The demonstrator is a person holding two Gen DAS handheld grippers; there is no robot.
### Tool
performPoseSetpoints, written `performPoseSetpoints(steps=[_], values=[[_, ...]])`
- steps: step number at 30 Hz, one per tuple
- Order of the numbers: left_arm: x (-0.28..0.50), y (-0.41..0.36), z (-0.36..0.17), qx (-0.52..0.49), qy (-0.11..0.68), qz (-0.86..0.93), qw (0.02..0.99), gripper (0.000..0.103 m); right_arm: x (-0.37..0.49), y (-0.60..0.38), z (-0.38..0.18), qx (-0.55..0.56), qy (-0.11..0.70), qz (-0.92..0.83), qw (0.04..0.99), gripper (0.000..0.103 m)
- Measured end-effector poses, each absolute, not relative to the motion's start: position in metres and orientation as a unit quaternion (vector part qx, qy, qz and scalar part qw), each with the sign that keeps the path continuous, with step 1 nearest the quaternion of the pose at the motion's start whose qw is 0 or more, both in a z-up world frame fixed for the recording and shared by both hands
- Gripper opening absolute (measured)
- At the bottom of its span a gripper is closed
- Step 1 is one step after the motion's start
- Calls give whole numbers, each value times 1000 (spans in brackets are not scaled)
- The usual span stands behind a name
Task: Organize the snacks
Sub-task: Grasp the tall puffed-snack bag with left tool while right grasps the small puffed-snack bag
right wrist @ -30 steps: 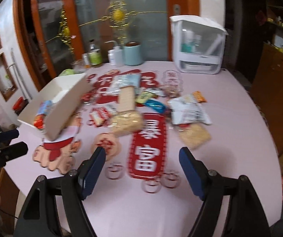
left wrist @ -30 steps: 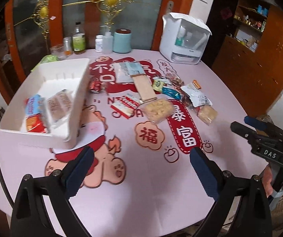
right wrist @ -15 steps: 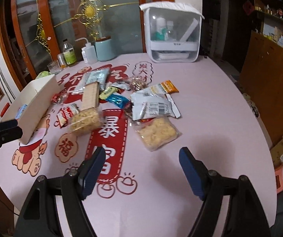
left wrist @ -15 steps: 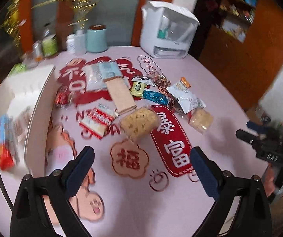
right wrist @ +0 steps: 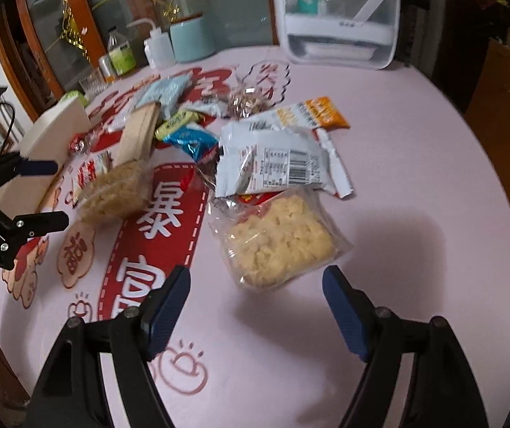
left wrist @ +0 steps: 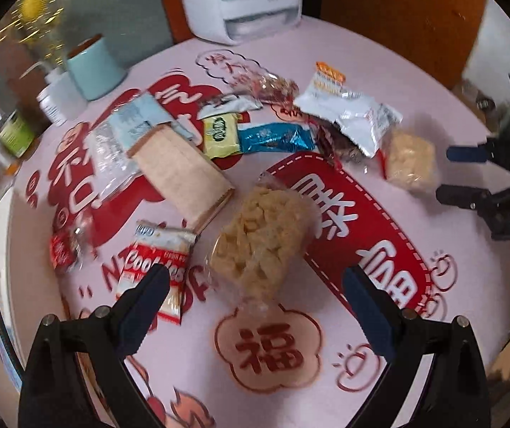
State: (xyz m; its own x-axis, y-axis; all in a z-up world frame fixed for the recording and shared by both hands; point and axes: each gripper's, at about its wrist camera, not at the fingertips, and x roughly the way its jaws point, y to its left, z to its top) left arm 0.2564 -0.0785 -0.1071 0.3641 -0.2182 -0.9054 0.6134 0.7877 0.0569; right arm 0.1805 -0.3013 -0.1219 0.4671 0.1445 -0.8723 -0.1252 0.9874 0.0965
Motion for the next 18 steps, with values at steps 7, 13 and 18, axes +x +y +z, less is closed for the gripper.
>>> performPoseSetpoints(steps=[7, 13, 18], values=[[274, -100, -136, 269, 505, -267, 776, 97, 204, -305, -137, -24, 518, 77, 852, 78], [292, -103, -148, 264, 518, -261, 771, 97, 220, -309, -149, -26, 542, 61, 838, 78], [304, -106, -161, 257, 536, -273, 756, 97, 225, -307, -154, -21, 538, 53, 841, 78]])
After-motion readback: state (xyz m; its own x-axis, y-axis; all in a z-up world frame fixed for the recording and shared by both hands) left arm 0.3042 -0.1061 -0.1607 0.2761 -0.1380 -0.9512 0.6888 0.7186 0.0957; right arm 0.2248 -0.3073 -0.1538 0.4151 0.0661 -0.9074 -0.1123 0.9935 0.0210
